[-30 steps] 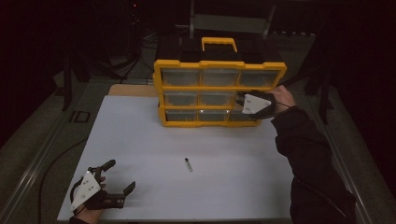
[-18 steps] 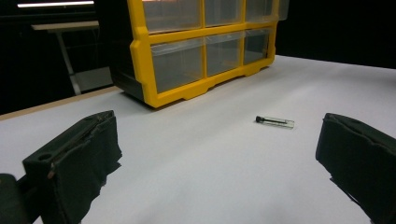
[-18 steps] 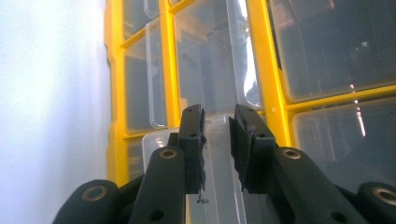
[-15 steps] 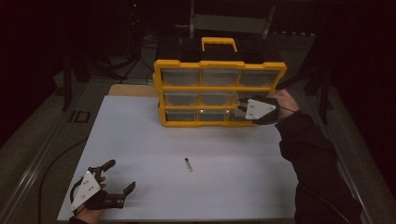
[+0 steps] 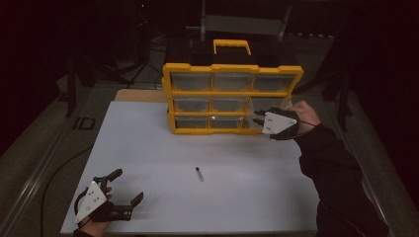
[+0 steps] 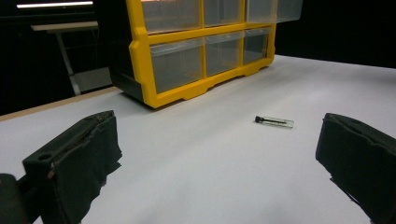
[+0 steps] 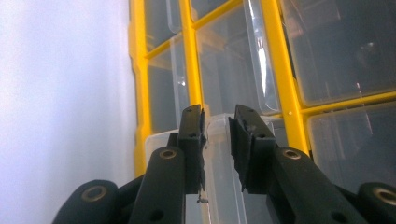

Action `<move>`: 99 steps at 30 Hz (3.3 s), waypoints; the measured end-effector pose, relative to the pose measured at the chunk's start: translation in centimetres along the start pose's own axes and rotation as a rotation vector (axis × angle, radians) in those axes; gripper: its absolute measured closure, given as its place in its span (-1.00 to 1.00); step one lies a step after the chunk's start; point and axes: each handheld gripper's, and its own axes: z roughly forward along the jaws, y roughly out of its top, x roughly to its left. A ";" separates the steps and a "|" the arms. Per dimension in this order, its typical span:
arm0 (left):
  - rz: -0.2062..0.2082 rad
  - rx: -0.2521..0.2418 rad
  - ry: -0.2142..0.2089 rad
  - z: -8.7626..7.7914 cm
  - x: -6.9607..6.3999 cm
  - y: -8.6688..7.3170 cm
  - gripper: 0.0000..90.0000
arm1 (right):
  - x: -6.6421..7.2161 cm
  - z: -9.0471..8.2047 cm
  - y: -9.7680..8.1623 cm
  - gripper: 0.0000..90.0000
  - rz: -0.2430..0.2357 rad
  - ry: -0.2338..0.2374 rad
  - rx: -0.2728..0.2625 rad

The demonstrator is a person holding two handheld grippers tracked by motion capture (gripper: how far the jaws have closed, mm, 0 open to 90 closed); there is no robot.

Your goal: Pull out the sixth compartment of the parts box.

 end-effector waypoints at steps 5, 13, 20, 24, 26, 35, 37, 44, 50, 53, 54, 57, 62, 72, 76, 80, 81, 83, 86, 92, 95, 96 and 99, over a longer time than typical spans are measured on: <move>0.000 0.001 -0.001 0.0 0.0 0.0 -0.99 | 0.2 -0.5 -0.1 0.65 -0.007 0.004 -0.008; 0.003 0.006 -0.004 0.1 0.0 0.0 -0.99 | 0.5 -0.5 -0.1 0.64 0.005 0.014 -0.024; 0.001 0.008 -0.006 0.1 0.0 0.0 -0.99 | 0.3 -0.4 0.0 0.41 0.032 0.040 0.027; 0.002 0.010 -0.008 0.1 0.0 0.0 -0.99 | 0.0 -0.1 0.3 -0.23 0.143 0.104 0.136; 0.001 0.010 -0.008 0.1 0.0 0.0 -0.99 | -0.1 -0.2 0.4 -0.42 0.187 0.097 0.170; 0.002 0.011 -0.008 0.1 0.0 0.0 -0.99 | -1.6 -1.8 -0.1 -0.83 0.459 0.018 0.136; 0.001 0.010 -0.008 0.1 0.0 0.0 -0.99 | -2.2 -2.3 -0.5 -0.83 0.550 -0.003 0.090; 0.002 0.010 -0.008 0.1 -0.1 0.0 -0.99 | -3.4 -3.7 -1.7 -0.83 0.829 -0.096 -0.040; 0.001 0.008 -0.006 0.1 0.0 0.0 -0.99 | -2.9 -4.8 -2.2 -0.83 0.936 -0.180 -0.119; 0.002 0.008 -0.008 0.1 0.0 0.0 -0.99 | -2.1 -5.1 -2.0 -0.83 0.950 -0.192 -0.145; 0.002 0.007 -0.007 0.1 0.0 0.0 -0.99 | -1.8 -5.3 -1.9 -0.83 0.951 -0.193 -0.148; -0.001 0.005 -0.005 0.0 0.0 0.0 -0.99 | -0.9 -5.6 -1.7 -0.83 0.970 -0.205 -0.180; 0.002 0.006 -0.006 0.1 0.0 0.0 -0.99 | 0.5 -5.8 -1.7 -0.83 0.975 -0.190 -0.185; 0.001 0.006 -0.005 0.1 -0.1 0.0 -0.99 | 4.7 -6.4 -1.7 -0.83 0.963 -0.214 -0.204; 0.002 0.004 -0.005 0.0 -0.1 0.0 -0.99 | 6.2 -6.3 -2.0 -0.83 0.975 -0.203 -0.222; 0.000 0.005 -0.006 0.0 -0.1 0.0 -0.99 | 8.0 -6.1 -2.2 -0.83 0.992 -0.204 -0.229; 0.003 0.005 -0.006 0.0 -0.1 0.0 -0.99 | 8.4 -6.1 -2.2 -0.83 0.995 -0.203 -0.234; 0.003 0.005 -0.004 0.0 -0.1 0.0 -0.99 | 9.3 -5.9 -2.2 -0.83 0.985 -0.205 -0.221; 0.001 0.005 -0.004 0.0 -0.1 0.0 -0.99 | 10.6 -5.6 -2.4 -0.83 1.000 -0.195 -0.231; 0.003 0.004 -0.006 0.0 -0.1 0.1 -0.99 | 12.6 -5.1 -2.7 -0.83 0.975 -0.184 -0.208; 0.003 0.004 -0.006 0.0 -0.1 0.1 -0.99 | 13.5 -4.8 -2.9 -0.83 0.969 -0.171 -0.206; 0.005 0.005 -0.006 0.0 -0.2 0.1 -0.99 | 13.8 -4.7 -3.1 -0.83 0.975 -0.171 -0.204; 0.004 0.005 -0.006 0.0 -0.2 0.1 -0.99 | 14.6 -4.5 -3.3 -0.83 0.999 -0.148 -0.218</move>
